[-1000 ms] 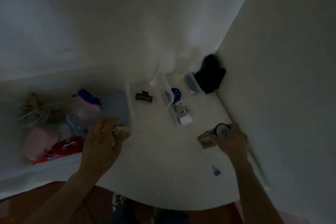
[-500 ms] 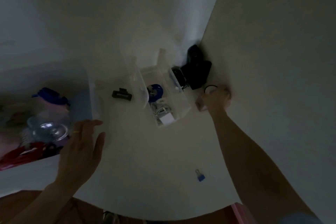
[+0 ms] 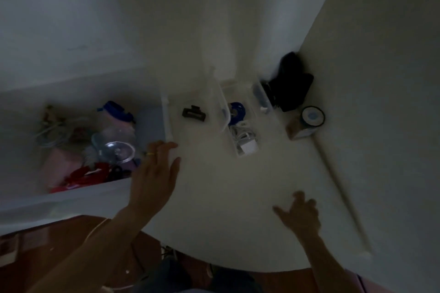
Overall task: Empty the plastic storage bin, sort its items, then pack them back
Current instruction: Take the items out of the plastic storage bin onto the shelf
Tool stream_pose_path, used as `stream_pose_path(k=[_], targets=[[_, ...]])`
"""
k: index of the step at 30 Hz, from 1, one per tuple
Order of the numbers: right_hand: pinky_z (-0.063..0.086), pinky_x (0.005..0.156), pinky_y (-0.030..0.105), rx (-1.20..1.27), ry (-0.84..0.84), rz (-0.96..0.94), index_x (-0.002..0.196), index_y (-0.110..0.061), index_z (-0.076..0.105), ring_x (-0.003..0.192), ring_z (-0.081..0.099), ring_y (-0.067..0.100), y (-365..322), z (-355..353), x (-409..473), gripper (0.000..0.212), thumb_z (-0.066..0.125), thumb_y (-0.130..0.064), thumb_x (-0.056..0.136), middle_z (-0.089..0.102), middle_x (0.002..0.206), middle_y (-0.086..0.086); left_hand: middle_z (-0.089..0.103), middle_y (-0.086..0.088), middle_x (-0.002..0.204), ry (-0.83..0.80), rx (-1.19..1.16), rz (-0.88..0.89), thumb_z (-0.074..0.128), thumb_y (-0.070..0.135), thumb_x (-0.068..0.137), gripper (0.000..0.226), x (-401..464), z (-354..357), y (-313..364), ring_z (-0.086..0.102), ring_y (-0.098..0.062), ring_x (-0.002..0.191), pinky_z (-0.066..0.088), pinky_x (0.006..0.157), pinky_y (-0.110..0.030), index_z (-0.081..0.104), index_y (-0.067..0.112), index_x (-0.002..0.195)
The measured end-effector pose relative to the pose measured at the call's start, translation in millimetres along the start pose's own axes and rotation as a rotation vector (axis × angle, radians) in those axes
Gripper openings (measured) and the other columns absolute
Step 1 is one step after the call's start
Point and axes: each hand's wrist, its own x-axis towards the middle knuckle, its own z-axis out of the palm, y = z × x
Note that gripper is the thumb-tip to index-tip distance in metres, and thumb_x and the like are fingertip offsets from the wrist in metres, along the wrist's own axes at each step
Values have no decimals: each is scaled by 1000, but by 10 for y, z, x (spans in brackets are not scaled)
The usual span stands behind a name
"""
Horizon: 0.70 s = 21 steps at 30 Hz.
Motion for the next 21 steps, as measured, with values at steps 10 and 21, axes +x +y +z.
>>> stream_pose_path(k=[10, 21], targets=[[47, 82, 35, 279, 35, -447, 112, -13, 62, 94, 61, 33, -1410, 524, -463, 32, 68, -7, 81, 61, 100, 13, 58, 0, 113, -74, -179, -75, 43, 49, 97, 44, -88, -177, -270, 60, -13, 89, 53, 73, -30, 48, 20, 130], [48, 78, 34, 231, 59, -584, 108, -9, 63, 95, 63, 32, -2481, 766, -352, 23, 67, -11, 85, 65, 104, 12, 60, 2, 99, 58, -59, -169, 54, 29, 96, 13, -302, -645, -1349, 59, -18, 87, 52, 69, -34, 60, 21, 104]])
